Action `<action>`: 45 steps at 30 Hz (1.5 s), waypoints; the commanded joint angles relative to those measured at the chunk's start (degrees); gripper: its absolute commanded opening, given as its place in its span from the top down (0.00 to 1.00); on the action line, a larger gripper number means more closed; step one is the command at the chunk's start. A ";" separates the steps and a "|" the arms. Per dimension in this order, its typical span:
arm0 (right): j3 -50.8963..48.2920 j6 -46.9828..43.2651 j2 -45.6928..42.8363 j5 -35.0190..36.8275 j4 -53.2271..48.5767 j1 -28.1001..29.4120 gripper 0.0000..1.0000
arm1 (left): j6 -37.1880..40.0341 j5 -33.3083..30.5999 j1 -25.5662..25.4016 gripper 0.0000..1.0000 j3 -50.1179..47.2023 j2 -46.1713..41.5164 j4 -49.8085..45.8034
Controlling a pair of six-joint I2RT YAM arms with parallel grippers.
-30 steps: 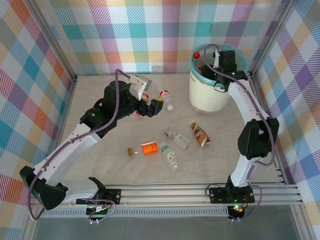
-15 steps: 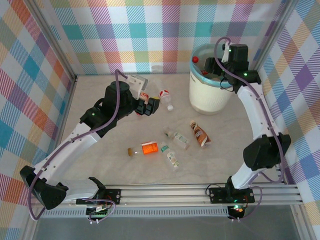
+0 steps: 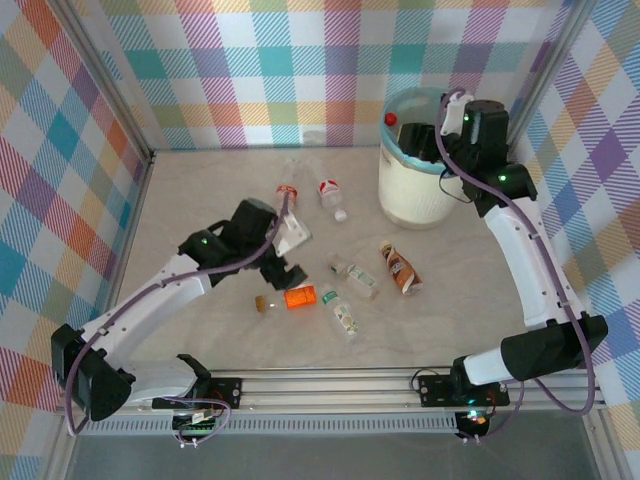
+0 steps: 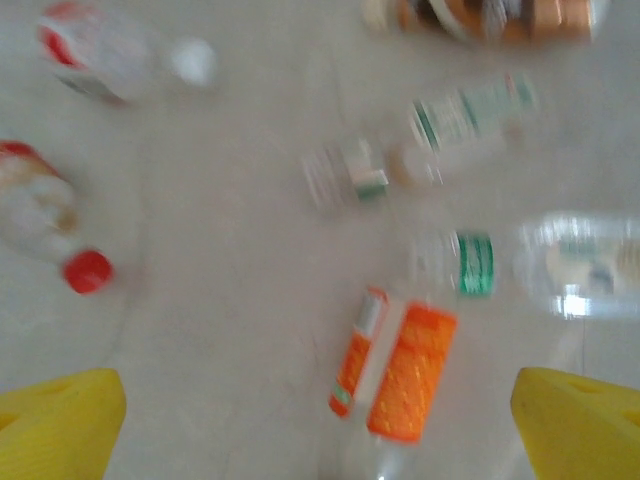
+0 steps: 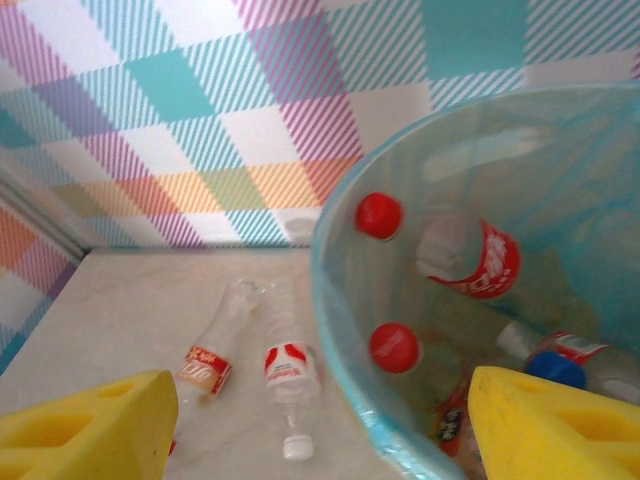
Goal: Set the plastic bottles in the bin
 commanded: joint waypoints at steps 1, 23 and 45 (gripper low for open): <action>-1.58 -1.70 -1.26 -1.59 1.84 1.30 0.24 | 11.29 0.54 -0.48 0.01 -4.09 -3.28 0.09; -6.79 -4.50 -2.50 -2.26 2.82 4.00 0.24 | 12.92 -5.85 -0.48 0.17 -13.49 13.85 8.89; -7.78 -6.02 -2.54 -1.38 2.58 3.91 0.24 | 11.54 -3.45 1.34 0.37 -13.25 9.74 7.90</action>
